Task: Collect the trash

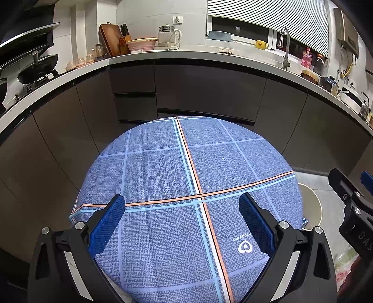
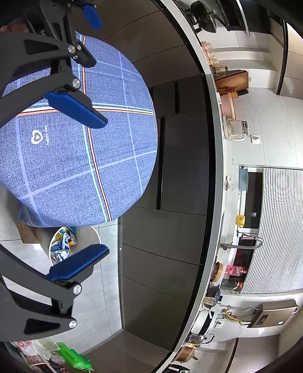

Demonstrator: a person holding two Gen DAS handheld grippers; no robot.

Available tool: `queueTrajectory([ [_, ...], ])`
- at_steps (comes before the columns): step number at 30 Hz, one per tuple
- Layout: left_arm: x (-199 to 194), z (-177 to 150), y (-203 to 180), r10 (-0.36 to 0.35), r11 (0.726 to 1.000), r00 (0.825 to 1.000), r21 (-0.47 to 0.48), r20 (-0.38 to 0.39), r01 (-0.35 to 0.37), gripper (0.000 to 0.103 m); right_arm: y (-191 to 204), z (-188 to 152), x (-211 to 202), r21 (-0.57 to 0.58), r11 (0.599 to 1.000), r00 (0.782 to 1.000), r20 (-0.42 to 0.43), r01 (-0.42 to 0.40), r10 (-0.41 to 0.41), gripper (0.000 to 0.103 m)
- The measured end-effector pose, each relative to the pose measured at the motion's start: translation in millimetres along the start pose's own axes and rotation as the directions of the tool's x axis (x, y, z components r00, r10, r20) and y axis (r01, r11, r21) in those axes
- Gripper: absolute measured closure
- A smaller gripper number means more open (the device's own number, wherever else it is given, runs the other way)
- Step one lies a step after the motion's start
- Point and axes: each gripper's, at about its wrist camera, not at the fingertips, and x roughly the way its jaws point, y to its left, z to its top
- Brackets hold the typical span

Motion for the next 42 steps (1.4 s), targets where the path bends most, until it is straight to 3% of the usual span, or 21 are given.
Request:
queueTrajectory([
  [42,-1.7,-1.2,-0.7,-0.001,1.000,1.000,-0.009,-0.006,0.001,0.009,0.0,-0.9,0.5,0.003,1.000,1.000,-0.006,0.003,-0.003,0.003],
])
